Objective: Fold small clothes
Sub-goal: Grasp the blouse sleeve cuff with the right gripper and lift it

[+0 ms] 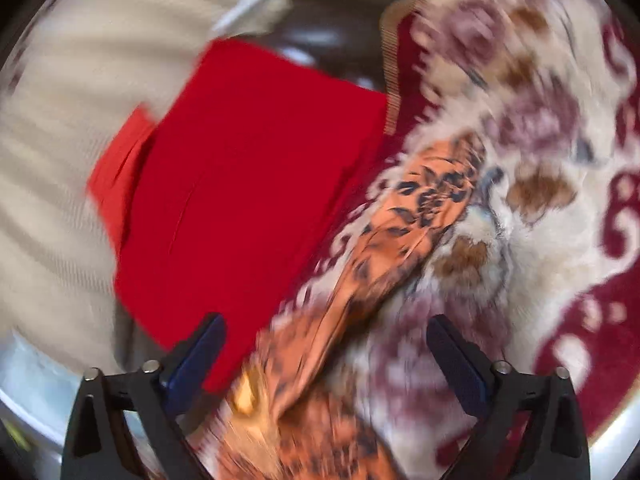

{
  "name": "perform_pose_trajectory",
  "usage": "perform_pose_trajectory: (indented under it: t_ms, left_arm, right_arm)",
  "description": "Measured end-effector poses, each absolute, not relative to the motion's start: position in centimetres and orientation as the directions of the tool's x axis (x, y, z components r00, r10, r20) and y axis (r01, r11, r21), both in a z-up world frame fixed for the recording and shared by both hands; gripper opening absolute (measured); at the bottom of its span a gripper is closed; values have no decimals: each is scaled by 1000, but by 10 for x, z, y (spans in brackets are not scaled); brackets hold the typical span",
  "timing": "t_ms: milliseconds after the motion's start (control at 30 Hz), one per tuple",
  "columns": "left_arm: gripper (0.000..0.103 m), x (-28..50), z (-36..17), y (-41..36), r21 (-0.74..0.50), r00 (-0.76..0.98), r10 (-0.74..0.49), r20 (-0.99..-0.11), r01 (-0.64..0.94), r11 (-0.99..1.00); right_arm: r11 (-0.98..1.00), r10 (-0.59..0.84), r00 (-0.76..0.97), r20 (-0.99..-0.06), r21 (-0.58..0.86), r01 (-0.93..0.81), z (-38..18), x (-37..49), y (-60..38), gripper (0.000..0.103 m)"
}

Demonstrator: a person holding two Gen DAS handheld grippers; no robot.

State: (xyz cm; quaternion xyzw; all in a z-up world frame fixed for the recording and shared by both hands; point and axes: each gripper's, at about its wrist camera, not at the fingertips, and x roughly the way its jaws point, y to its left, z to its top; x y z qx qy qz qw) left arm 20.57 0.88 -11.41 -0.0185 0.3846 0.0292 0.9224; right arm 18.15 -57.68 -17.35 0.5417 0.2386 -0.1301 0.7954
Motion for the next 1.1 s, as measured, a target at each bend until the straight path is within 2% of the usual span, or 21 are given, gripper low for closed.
perform_pose_trajectory:
  t_ms: [67, 200, 300, 333, 367, 400, 433, 467, 567, 700, 733, 800, 967, 1100]
  left_arm:
    - [103, 220, -118, 5, 1, 696, 50, -716, -72, 997]
    - [103, 242, -122, -4, 29, 685, 72, -725, -74, 997]
    - [103, 250, -124, -12, 47, 681, 78, -728, -64, 997]
    - [103, 252, -124, -15, 56, 681, 82, -728, -60, 997]
    - [103, 253, -123, -18, 62, 682, 83, -727, -54, 997]
    - [103, 252, -123, -21, 67, 684, 81, -725, -48, 997]
    - [103, 251, -122, -24, 71, 687, 80, -722, -42, 997]
    - [103, 250, -121, -25, 76, 690, 80, -720, -37, 996]
    - [103, 243, -118, -24, 87, 699, 86, -710, -35, 996]
    - [103, 236, -112, -10, 66, 709, 86, -700, -55, 996]
    - [103, 234, -111, -7, 63, 713, 88, -696, -62, 996]
    - [103, 228, -107, 5, 52, 721, 94, -686, -81, 995]
    - [103, 212, -96, 45, 7, 741, 113, -661, -145, 989]
    - [103, 199, -94, 77, -32, 747, 125, -653, -192, 981]
  right_arm:
    - [273, 64, 857, -511, 835, 477, -198, 198, -601, 83]
    - [124, 73, 853, -517, 853, 506, -237, 226, -630, 80]
    - [121, 70, 846, -528, 846, 519, -238, 243, -636, 76]
    - [129, 64, 835, -547, 834, 537, -236, 250, -639, 68]
    - [130, 53, 830, -555, 828, 545, -236, 255, -643, 54]
    - [130, 41, 825, -564, 821, 556, -237, 260, -647, 45]
    - [134, 35, 820, -571, 816, 562, -238, 264, -651, 29]
    - [141, 30, 810, -586, 804, 577, -240, 268, -655, 21]
    - [164, 12, 832, -555, 822, 545, -230, 270, -662, 15]
    - [338, -15, 911, -411, 856, 392, -167, 265, -631, 14]
    - [391, 18, 938, -346, 866, 312, -146, 267, -613, 14]
    - [461, 84, 951, -296, 858, 226, -115, 275, -578, 14]
    - [615, 306, 911, -277, 788, 33, -57, 315, -454, 14]
    - [676, 452, 822, -347, 735, -61, -54, 352, -342, 14]
